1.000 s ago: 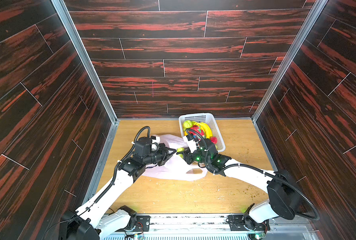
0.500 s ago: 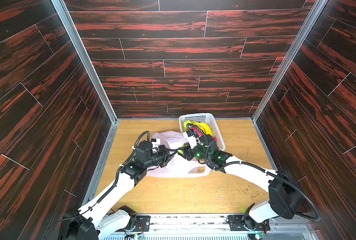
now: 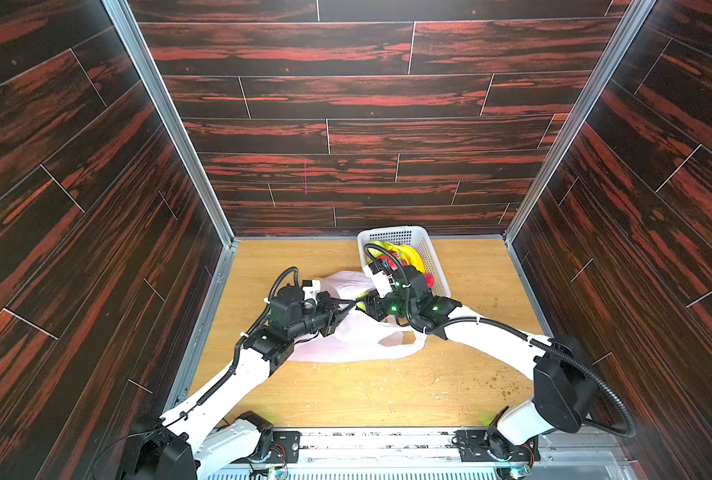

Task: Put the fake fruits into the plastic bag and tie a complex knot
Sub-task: 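Lower the green pear into the bag beside the left gripper and release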

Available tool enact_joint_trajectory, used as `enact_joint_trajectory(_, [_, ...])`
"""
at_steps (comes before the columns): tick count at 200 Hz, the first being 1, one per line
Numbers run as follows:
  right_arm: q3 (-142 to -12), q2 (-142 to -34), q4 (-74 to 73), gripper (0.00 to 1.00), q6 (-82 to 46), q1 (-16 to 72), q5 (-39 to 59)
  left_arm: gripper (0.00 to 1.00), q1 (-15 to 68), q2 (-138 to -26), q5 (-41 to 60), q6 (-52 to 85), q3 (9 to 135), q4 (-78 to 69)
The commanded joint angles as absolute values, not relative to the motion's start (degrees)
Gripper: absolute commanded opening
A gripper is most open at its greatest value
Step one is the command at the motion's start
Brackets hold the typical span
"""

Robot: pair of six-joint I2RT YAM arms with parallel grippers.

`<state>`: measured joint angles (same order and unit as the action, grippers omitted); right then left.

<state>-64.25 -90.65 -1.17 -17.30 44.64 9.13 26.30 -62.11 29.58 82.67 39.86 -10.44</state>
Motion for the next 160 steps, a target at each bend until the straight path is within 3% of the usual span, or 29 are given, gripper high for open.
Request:
enact_joint_trajectory(1, [-66.38,-91.88,0.36,0.52,-16.87,44.65,8.53,0.0,26.05,-62.01,31.04,83.87,39.14,-13.36])
enact_joint_trajectory(55, [-67.28,-90.67,3.18,0.68,-15.22,44.64,7.0,0.0,26.08,-62.05,30.72,84.13,38.95,-13.71])
enact_joint_trajectory(107, [-67.25,-89.32,4.66,0.74,-14.36,44.65,6.25,0.0,26.02,-61.96,30.02,84.0,38.57,-13.42])
enact_joint_trajectory(160, [-67.14,-87.17,5.76,0.75,-14.5,44.69,6.11,0.0,25.97,-61.79,29.66,83.48,38.4,-12.66])
